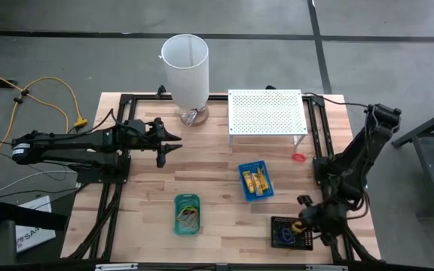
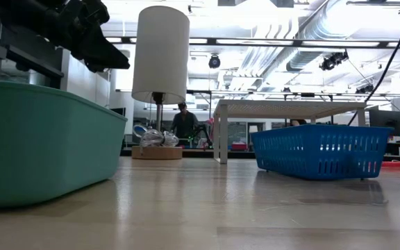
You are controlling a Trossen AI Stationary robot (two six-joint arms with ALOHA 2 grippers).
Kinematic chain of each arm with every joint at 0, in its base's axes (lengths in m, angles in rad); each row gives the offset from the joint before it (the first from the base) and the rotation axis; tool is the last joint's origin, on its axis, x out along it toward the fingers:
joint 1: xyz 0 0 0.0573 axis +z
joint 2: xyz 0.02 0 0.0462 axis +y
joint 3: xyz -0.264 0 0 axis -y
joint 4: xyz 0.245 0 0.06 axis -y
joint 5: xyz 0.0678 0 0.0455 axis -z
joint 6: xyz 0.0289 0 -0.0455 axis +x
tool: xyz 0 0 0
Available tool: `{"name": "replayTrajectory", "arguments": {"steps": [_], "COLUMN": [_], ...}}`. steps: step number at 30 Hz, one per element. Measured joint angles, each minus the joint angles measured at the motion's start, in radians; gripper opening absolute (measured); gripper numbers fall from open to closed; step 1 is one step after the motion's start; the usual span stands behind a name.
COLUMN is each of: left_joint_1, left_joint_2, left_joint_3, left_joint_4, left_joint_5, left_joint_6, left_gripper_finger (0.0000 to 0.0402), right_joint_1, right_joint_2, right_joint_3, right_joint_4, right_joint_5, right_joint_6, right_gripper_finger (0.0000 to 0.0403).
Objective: Pick & Place Office Desk Supplies
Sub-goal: Put the yellow spring rubber band into the black bin
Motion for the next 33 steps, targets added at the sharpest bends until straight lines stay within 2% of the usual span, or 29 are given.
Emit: {"name": "replayTrajectory", "arguments": {"steps": [15,25,33], "left_joint_1": [0.0,0.0,0.0], "left_joint_2": [0.0,0.0,0.0], "left_joint_3": [0.0,0.0,0.0], "left_joint_4": [0.0,0.0,0.0], "left_joint_5": [0.0,0.0,0.0], "left_joint_6": [0.0,0.0,0.0], "left_gripper_finger": [0.0119,0.0119,0.0119], "right_joint_1": [0.049,0.048,0.048], "right_joint_2": [0.103,0.108,0.108], "right_joint_3": [0.0,0.0,0.0], "right_joint_4": [0.037,0.037,0.037], "right_joint_5": [0.0,0.0,0.007], "right_joint_6": [0.004,0.004,0.004], "right_gripper_finger": [0.0024,0.0025,0.0059]}}
